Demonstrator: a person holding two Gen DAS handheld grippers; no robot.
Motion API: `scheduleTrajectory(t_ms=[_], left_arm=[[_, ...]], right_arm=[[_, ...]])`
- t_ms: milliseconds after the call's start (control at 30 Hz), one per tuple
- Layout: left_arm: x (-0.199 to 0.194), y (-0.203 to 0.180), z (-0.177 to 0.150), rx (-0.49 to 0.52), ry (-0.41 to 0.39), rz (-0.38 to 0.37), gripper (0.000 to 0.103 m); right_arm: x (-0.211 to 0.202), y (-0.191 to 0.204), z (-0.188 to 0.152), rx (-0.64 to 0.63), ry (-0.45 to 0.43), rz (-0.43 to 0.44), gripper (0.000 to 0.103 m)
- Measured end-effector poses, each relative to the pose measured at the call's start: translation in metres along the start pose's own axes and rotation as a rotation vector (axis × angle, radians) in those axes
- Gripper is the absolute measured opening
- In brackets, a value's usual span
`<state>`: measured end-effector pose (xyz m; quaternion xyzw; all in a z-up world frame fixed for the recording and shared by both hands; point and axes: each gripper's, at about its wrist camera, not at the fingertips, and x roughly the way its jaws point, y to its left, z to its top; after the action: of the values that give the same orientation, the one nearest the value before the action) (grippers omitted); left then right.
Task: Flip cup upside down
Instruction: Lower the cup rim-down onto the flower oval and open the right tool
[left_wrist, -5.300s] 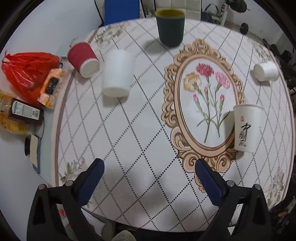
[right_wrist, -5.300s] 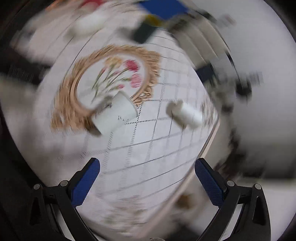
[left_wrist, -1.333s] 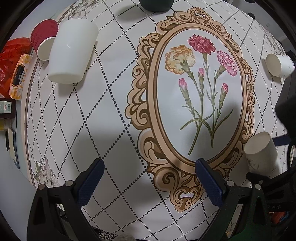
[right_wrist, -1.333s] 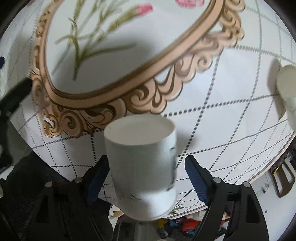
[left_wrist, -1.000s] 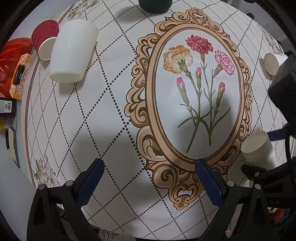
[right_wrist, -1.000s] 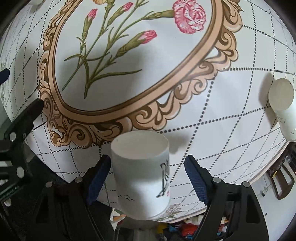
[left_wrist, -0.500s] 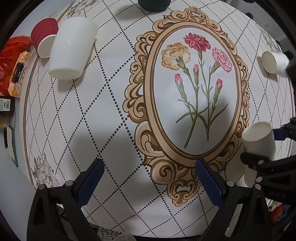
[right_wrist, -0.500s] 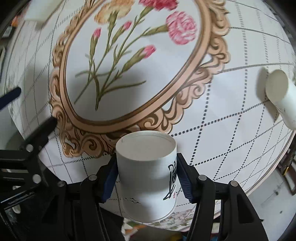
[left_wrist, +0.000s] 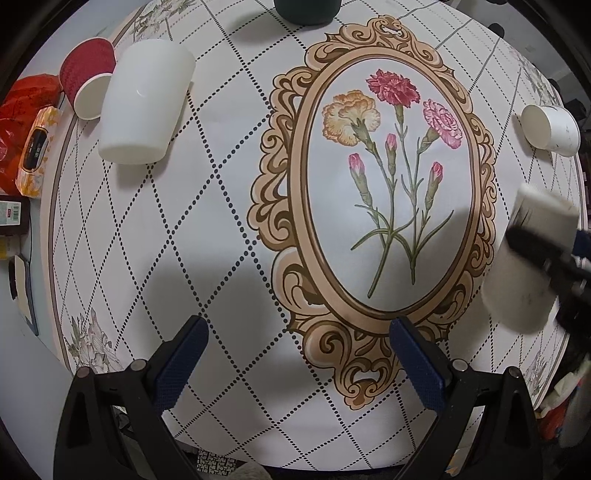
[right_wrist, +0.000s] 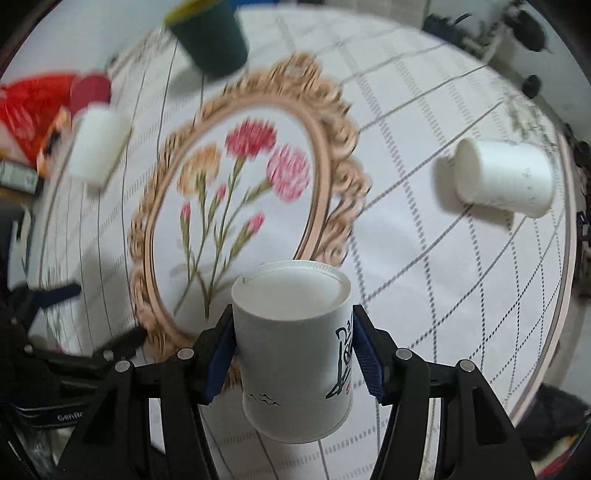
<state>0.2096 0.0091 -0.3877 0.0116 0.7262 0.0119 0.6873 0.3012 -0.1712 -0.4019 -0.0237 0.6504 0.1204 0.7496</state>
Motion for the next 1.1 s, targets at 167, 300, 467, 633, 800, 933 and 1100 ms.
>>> scheduleTrajectory(t_ms=[167, 300, 467, 633, 800, 933, 1100], left_arm=[[0.002, 0.002, 0.009, 0.005, 0.008, 0.012, 0.1], [0.001, 0.001, 0.015, 0.019, 0.006, 0.02, 0.1], [-0.004, -0.007, 0.016, 0.04, -0.002, 0.026, 0.1], [-0.008, -0.012, 0.012, 0.05, -0.007, 0.025, 0.1], [-0.012, -0.013, 0.006, 0.05, -0.017, 0.033, 0.1], [-0.011, -0.012, 0.002, 0.047, -0.021, 0.038, 0.1], [-0.007, -0.011, -0.009, 0.057, -0.021, 0.041, 0.1]], right_arm=[[-0.008, -0.021, 0.004, 0.12, -0.204, 0.005, 0.062], [0.004, -0.021, -0.009, 0.186, -0.337, 0.014, 0.062], [-0.001, -0.015, -0.022, 0.151, -0.38, -0.013, 0.062], [-0.005, -0.01, -0.038, 0.142, -0.398, -0.032, 0.062], [-0.014, -0.005, -0.033, 0.163, -0.512, -0.01, 0.062], [-0.009, -0.003, -0.032, 0.17, -0.591, -0.007, 0.062], [-0.002, 0.003, -0.055, 0.148, -0.612, -0.029, 0.062]])
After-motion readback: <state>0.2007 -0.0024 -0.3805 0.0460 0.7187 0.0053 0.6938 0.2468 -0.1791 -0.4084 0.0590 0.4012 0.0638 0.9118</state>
